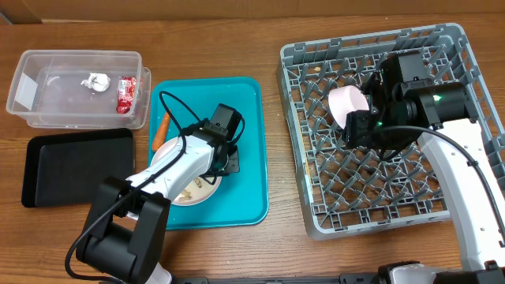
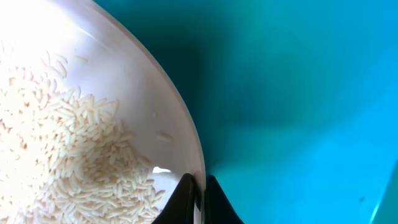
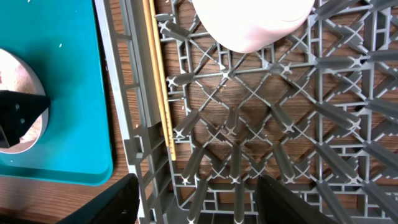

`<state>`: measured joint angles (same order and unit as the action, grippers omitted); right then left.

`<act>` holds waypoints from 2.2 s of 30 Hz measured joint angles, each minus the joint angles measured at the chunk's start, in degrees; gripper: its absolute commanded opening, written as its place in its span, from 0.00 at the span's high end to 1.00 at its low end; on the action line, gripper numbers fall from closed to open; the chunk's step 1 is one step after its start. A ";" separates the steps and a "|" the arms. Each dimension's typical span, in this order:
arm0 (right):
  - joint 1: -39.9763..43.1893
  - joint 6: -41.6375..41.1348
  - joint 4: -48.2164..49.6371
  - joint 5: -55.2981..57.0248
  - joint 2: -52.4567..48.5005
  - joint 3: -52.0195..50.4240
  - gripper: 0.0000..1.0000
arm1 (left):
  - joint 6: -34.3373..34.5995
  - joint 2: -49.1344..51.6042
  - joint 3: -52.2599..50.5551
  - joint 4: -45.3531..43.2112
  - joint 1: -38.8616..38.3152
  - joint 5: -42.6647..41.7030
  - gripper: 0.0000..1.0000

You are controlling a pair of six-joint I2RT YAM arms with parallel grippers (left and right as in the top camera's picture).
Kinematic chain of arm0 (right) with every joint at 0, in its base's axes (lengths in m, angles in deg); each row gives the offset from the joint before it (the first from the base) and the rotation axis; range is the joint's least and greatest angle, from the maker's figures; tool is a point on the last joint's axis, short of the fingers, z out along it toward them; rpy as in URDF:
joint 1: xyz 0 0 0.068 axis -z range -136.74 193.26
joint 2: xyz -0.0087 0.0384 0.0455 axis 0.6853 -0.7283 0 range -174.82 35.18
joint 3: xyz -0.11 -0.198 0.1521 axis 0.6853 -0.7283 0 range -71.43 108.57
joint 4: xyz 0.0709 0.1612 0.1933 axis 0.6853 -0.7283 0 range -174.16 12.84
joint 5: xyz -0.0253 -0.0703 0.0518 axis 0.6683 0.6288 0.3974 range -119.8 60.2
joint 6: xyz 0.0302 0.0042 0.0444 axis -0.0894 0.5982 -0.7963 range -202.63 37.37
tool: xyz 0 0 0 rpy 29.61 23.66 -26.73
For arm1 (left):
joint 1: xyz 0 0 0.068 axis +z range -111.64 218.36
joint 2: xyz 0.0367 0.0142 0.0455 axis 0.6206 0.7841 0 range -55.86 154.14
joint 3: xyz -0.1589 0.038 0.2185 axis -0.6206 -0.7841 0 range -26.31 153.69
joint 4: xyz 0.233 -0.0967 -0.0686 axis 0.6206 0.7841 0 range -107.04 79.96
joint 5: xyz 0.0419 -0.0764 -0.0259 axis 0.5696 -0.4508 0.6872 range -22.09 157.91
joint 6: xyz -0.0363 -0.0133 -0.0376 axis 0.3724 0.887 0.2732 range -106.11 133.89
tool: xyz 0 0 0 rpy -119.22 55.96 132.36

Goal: Sort waste into correct bins and load items into the dishwasher
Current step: 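Grasp the white plate rim with the left gripper and lift it, then tilt the plate over the black tray to dump rice and peanuts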

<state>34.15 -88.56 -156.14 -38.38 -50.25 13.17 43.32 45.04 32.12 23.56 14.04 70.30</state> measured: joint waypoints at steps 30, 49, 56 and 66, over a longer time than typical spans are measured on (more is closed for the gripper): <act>0.02 0.02 0.15 0.00 0.00 0.00 0.37 | -4.13 2.19 13.00 20.76 -0.09 5.03 0.96; 0.02 0.04 0.11 0.00 0.00 0.00 0.37 | -3.28 2.21 25.97 33.94 0.20 9.66 0.96; 0.02 0.02 0.04 0.00 0.00 0.00 0.37 | -2.93 1.20 27.21 35.76 8.07 9.68 0.96; 0.00 0.04 0.00 0.00 0.00 0.00 0.37 | -13.14 -3.98 27.43 32.04 29.88 2.23 0.96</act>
<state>34.15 -88.52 -156.14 -38.38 -50.25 13.17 30.18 41.07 59.55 55.60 43.92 72.53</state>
